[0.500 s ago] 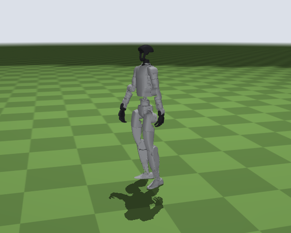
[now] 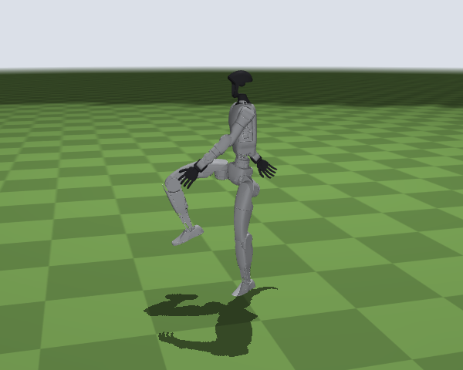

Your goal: In place motions

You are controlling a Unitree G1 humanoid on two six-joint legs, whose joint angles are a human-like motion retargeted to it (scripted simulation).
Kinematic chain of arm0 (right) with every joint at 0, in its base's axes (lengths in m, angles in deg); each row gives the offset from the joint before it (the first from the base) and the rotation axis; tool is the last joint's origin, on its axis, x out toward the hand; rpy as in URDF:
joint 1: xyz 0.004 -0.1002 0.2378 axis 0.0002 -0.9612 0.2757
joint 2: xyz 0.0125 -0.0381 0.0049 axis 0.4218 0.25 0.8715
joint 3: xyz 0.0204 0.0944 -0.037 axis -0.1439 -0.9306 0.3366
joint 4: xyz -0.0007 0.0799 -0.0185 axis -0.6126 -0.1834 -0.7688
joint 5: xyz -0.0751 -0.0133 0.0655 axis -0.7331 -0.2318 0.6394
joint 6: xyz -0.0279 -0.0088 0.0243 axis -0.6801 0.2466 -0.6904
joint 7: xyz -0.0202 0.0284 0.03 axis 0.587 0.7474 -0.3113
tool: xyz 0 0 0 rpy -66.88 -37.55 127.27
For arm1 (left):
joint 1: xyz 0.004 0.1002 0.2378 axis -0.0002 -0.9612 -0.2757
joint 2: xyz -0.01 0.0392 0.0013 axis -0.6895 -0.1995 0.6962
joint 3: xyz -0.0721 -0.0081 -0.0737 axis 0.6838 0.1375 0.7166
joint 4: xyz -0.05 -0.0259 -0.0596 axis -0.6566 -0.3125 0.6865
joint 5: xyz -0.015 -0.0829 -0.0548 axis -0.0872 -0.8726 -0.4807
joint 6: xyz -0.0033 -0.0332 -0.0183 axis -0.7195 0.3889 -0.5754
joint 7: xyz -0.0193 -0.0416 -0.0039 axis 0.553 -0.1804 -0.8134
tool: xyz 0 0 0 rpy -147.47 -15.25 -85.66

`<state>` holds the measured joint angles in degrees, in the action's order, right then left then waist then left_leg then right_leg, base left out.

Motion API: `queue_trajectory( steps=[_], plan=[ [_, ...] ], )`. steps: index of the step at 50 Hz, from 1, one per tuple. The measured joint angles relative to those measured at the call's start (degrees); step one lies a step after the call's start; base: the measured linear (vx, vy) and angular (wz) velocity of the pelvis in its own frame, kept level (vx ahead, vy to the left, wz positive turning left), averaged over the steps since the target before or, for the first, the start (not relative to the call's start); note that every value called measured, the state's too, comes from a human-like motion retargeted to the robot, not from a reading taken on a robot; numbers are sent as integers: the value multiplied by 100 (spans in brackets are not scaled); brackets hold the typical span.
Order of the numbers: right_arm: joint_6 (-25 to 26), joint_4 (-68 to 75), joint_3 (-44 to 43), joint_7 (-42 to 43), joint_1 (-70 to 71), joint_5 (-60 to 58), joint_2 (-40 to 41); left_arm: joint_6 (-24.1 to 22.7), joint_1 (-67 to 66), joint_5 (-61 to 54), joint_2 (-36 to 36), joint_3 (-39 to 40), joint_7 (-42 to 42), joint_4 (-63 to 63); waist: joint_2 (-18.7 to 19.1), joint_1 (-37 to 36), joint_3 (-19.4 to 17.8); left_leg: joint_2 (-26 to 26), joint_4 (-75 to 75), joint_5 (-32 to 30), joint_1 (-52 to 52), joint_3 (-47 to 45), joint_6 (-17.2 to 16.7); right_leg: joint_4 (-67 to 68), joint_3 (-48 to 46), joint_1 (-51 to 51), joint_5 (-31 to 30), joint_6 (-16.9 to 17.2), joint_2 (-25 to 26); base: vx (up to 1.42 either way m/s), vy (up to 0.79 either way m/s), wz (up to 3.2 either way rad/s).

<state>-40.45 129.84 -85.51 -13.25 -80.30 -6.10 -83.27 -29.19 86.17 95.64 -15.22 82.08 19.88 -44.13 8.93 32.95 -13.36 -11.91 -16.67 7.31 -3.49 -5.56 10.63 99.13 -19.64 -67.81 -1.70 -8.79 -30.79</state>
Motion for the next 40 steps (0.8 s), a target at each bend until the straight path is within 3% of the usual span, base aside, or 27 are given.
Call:
queue_trajectory(
  steps=[3, 6, 12, 15, 16, 20, 21, 22, 23, 25, 30, 35, 40],
  plan=[
    [428, 0, -267, -127, -421, 240, -68, -90, 509, -416, 105, 195, 28, 310, 130, 293, -127, -168, -336, 110, -168, 89, 201, -257, -179, -382, 195, -152, -89, 8, -3, 30],
    [530, 0, -496, -13, -561, 755, -82, -73, 856, -743, 205, 429, -23, 393, 81, 227, -28, -41, -252, 79, -82, 29, 178, -488, -50, -262, 163, -160, 55, 2, -1, -52],
    [70, -69, -676, -19, -320, 1208, 140, -6, 572, -866, 282, 394, -71, 348, 71, -155, 782, 324, 568, -288, 26, -318, -110, -1225, -464, 1608, -185, 26, 303, 0, -1, -71],
    [-253, -309, -565, -84, -20, 1221, 253, -26, 87, -782, 290, 184, -89, 358, 83, -661, 1186, 474, 885, -366, 118, -737, -249, -2235, -577, 2842, -482, 123, 858, 11, -3, -150],
    [-344, -366, -464, -153, 210, 1183, 275, -40, -286, -696, 319, 112, -106, 564, 39, -1108, 1145, 406, 884, -285, 340, -1144, -311, -2807, -362, 3316, -712, 155, 1332, 11, -4, -259],
    [-518, -939, -153, -163, 665, 866, 424, -49, -1381, -670, 614, -187, -388, 553, 24, -1875, 1371, 376, 920, -184, 567, -1661, -440, -5599, 132, 5293, -1380, 362, 2470, 10, -12, -128],
    [-578, -1096, -74, -157, 757, 796, 451, -15, -1598, -656, 718, -212, -468, 442, -65, -1963, 1468, 504, 926, -174, 546, -1654, -452, -6422, 160, 5736, -1473, 528, 2524, 4, -13, -43],
    [-640, -1248, 15, -155, 855, 724, 473, 15, -1811, -629, 804, -220, -561, 332, -176, -2081, 1562, 640, 929, -157, 534, -1697, -472, -7210, 135, 6163, -1320, 749, 2548, 0, -13, -58],
    [-704, -1391, 125, -158, 965, 647, 482, 34, -2012, -575, 854, -192, -679, 224, -331, -2262, 1648, 789, 925, -121, 541, -1839, -510, -7925, 7, 6557, -675, 1079, 2512, -1, -16, -106],
    [-815, -1637, 363, -191, 1143, 451, 539, 44, -2376, -387, 893, -92, -884, -32, -702, -2748, 1775, 1094, 1051, -75, 704, -2213, -623, -8827, -89, 6945, 172, 1061, 2449, 0, -23, -153],
    [-1005, -2072, 528, -402, 1390, -283, 716, 10, -3035, 89, 853, -9, -721, -582, -1021, -3580, 2005, 1169, 1308, -203, 587, -2667, -908, -9327, 435, 6544, 215, 1055, 2414, -7, -30, -90],
    [-1140, -1890, 628, -133, 1498, -334, 719, 88, -3356, -52, 762, 602, -377, -1246, -763, -3049, 1723, 826, 1426, -323, 583, -2711, -1192, -9276, 71, 6586, 326, 1043, 2587, -17, -23, 53],
    [-801, -771, 787, -240, 1400, 387, 581, 377, -3716, -417, 734, 1465, -397, -2135, -615, -2815, 1717, 571, 1246, -241, 469, -2667, -1261, -9344, -100, 6637, 357, 994, 2731, 0, -18, 27]
  ],
)
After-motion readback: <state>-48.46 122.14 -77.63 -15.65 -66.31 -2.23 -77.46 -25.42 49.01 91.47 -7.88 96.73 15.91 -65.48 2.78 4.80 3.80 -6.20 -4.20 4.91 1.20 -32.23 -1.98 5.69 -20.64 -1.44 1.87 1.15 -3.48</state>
